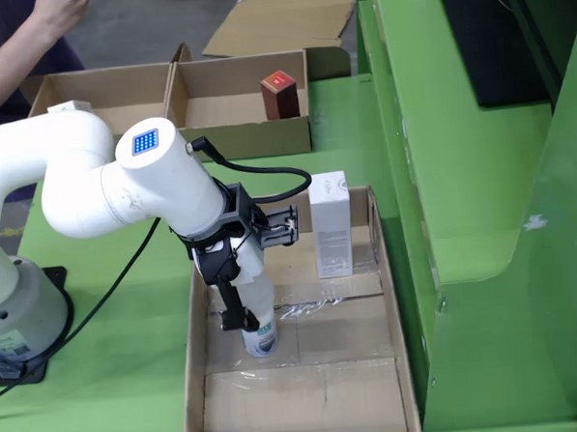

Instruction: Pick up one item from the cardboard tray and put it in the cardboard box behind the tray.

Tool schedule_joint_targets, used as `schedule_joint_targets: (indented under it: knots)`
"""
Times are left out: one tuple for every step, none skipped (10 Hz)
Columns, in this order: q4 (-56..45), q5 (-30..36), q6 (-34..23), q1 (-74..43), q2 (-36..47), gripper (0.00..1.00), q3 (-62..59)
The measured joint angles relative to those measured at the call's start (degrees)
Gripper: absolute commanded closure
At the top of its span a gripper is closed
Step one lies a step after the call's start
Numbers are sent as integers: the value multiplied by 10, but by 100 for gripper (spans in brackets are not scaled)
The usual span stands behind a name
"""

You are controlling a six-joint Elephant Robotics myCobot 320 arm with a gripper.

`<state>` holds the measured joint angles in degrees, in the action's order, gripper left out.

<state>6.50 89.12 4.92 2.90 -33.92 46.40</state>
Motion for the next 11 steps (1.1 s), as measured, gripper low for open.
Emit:
schedule_joint_targets:
  knots:
    - [0, 0, 0, 0, 0, 100, 0]
    - [0, 0, 0, 0, 0, 100, 0]
    - [0, 0, 0, 0, 0, 100, 0]
    - [0, 0, 0, 0, 0, 100, 0]
    - [0, 0, 0, 0, 0, 100, 0]
    - [1, 0, 0, 0, 0, 100, 0]
    - [1, 0, 0, 0, 0, 100, 0]
    - [1, 0, 0, 0, 0, 100, 0]
    - [1, 0, 0, 0, 0, 100, 0]
    - [1, 0, 0, 0, 0, 100, 0]
    - [1, 1, 0, 0, 0, 100, 0]
